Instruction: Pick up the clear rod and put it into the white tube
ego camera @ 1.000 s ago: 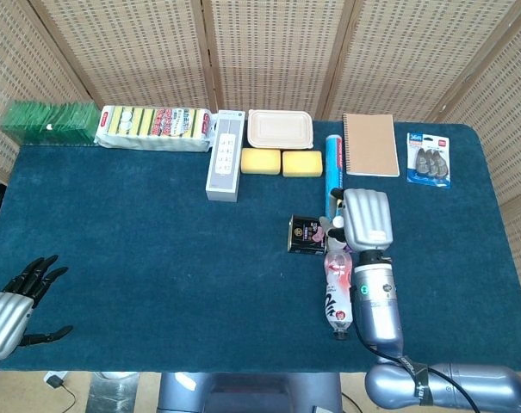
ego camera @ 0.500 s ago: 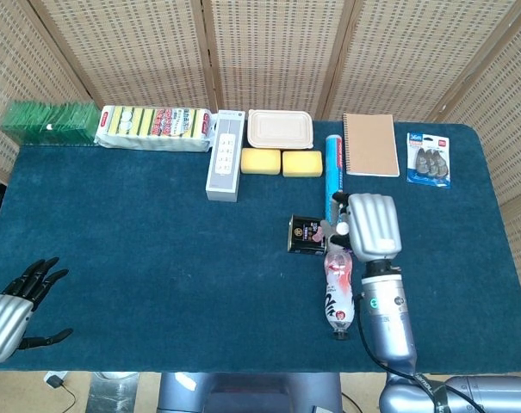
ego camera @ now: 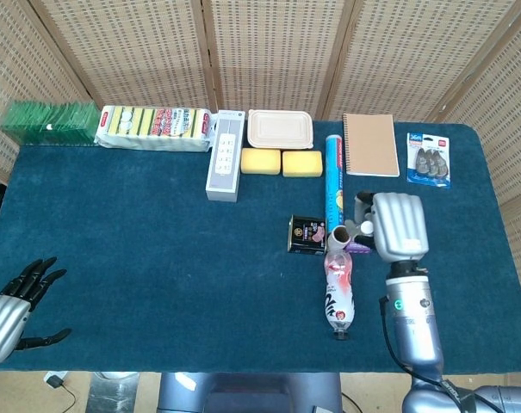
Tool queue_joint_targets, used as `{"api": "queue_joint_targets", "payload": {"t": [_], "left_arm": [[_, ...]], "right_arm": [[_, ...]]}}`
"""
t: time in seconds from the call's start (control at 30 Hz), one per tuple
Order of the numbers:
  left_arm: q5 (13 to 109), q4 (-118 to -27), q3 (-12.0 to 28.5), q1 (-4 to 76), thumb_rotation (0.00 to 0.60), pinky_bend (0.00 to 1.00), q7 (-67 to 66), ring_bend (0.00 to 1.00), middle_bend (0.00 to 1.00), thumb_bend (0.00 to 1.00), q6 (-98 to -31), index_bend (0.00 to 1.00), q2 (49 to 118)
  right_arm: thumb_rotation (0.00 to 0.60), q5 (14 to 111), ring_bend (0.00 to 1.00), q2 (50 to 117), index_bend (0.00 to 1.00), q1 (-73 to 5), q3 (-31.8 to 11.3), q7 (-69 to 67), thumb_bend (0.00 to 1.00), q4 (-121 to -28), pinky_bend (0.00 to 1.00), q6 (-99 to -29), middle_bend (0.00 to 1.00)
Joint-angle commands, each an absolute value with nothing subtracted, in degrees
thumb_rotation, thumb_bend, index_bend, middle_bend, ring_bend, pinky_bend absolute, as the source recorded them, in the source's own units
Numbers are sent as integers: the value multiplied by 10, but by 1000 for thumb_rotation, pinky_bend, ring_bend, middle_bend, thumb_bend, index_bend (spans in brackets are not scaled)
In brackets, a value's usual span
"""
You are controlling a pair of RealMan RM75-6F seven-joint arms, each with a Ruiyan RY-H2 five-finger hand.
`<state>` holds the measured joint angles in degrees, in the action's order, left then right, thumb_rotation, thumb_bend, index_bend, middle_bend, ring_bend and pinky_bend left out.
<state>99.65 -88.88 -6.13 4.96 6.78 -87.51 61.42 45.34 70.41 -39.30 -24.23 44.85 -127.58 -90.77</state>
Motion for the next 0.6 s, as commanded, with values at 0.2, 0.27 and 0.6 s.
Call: {"api": "queue_joint_targets", "payload": {"t": [0.2, 0.27, 0.6], "left_arm": [[986, -890, -60, 53, 454, 226, 61, 25, 53, 112, -861, 107, 616], [992, -892, -63, 53, 453, 227, 61, 25, 53, 112, -861, 107, 614], [993, -889, -63, 51, 453, 227, 73, 24, 53, 112, -868, 106, 612]], "right_arm": [[600, 488, 1000, 688, 792, -382, -251, 416, 327, -1218, 945, -911, 1000], [600, 472, 1000, 695, 793, -389, -269, 420, 329, -1193, 945, -925, 1000], [600, 451, 1000, 688, 794, -381, -260, 397, 330, -1202, 943, -906, 1000]]}}
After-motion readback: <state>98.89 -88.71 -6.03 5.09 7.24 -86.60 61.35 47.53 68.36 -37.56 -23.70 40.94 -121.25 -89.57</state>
